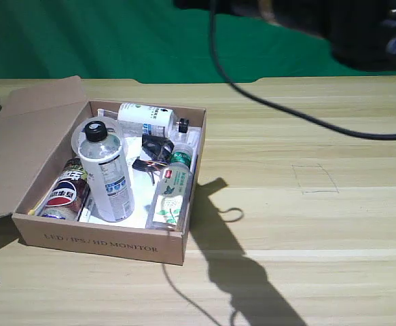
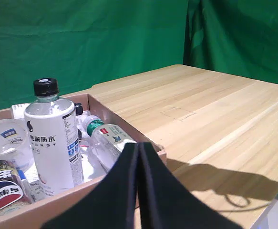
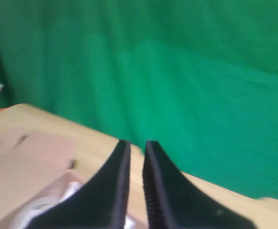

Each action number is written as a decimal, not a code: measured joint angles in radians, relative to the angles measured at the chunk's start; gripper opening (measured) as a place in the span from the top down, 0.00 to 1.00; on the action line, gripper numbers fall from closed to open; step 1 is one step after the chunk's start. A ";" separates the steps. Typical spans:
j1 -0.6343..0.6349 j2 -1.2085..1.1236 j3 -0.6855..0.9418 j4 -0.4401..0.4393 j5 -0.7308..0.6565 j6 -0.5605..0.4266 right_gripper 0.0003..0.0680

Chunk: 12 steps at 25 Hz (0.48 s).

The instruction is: Place the white bottle into the box.

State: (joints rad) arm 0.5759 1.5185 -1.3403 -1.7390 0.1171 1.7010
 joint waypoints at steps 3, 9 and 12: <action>-0.155 -0.121 0.120 0.001 -0.002 -0.001 0.99; -0.409 -0.397 0.380 0.002 -0.003 -0.003 1.00; -0.522 -0.550 0.500 0.002 -0.014 -0.012 1.00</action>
State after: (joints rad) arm 0.0543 0.9681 -0.8406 -1.7371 0.1035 1.6888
